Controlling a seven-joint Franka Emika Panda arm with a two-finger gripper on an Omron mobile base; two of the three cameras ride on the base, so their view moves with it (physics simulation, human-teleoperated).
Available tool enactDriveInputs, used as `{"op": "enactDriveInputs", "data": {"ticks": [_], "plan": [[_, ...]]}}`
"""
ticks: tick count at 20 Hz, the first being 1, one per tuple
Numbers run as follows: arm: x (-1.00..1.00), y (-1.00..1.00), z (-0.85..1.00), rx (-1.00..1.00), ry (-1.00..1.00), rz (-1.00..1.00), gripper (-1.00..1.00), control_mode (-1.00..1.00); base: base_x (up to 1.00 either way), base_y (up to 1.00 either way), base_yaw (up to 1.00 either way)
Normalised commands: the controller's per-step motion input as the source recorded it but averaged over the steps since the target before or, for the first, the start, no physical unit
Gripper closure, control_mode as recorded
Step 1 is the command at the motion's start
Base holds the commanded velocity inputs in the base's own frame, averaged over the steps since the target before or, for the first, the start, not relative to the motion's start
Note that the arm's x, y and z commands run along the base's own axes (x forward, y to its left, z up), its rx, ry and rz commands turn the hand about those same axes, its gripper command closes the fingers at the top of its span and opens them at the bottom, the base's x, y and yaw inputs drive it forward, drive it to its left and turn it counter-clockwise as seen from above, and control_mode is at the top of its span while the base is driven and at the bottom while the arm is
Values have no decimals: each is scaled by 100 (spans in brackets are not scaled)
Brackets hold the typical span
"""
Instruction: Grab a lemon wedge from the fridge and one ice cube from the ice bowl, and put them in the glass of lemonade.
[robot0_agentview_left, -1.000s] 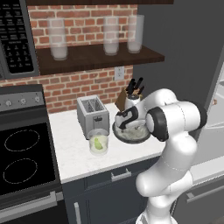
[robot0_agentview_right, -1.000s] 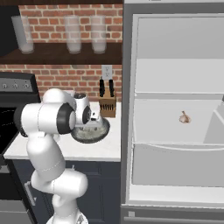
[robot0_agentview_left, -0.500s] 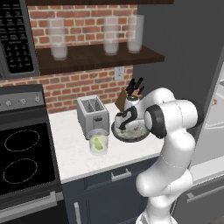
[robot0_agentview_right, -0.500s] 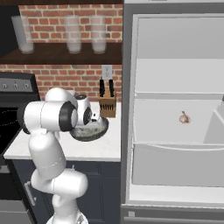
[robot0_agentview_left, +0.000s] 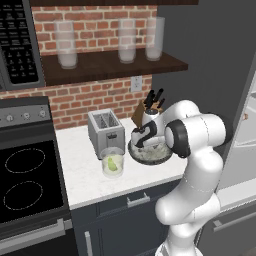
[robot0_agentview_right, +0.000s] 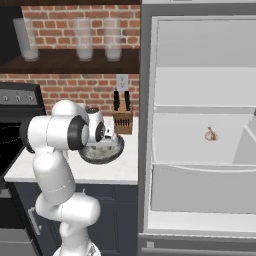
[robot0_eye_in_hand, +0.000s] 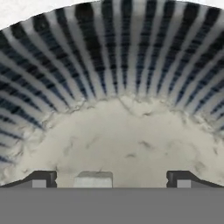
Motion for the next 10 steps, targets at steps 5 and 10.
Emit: {"op": "enactDriveInputs", "data": {"ticks": [5,10], "plan": [[-6,0,0,0,0,0,-100,-100,0,0,0],[-5,0,0,0,0,0,-100,-100,0,0,0]]}}
